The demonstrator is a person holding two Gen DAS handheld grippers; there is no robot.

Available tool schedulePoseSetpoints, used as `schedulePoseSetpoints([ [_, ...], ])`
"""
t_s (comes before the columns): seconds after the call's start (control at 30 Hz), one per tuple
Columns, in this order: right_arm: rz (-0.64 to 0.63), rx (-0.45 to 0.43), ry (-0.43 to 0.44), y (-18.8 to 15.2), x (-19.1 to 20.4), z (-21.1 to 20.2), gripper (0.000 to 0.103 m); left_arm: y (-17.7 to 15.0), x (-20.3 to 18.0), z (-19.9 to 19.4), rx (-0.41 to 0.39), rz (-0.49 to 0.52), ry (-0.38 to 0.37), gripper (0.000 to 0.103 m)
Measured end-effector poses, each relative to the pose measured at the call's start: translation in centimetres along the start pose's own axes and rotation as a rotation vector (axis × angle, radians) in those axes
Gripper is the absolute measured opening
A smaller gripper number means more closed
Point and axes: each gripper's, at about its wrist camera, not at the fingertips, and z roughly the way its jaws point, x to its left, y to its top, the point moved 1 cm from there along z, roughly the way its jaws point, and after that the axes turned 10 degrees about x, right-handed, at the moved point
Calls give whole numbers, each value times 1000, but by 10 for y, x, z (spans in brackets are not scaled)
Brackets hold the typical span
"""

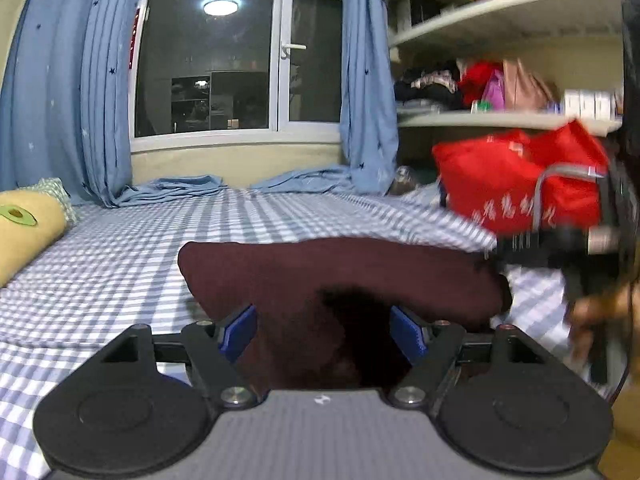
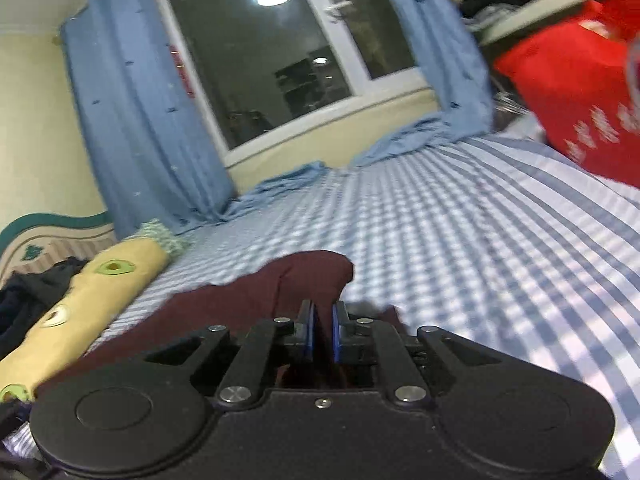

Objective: Fold small clothes

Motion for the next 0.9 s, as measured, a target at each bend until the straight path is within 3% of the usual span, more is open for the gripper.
schedulePoseSetpoints([
  [0.07, 45, 6, -2, -3, -13, 2, 8, 1, -7, 4, 4, 58, 31, 81],
  [0.23, 59, -29, 1, 2, -19, -4, 7, -12, -42, 25, 19, 250, 197, 79],
  [0.3, 38, -45, -11, 8, -16, -9, 7, -17, -53, 32, 29, 297, 265, 53],
  [0.4, 14, -55, -44, 7, -19, -16, 7, -21, -59, 36, 41, 363, 267, 44],
  [0.5, 33, -12, -53, -4, -31, -14, 7, -27, -71, 35, 53, 466, 291, 36],
  [0.7, 77, 62, -74, -37, -49, 4, 6, -47, -82, 43, 106, 665, 336, 31],
  [0.9, -1, 67, -135, -49, -39, 11, 6, -56, -93, 53, 112, 733, 357, 31],
])
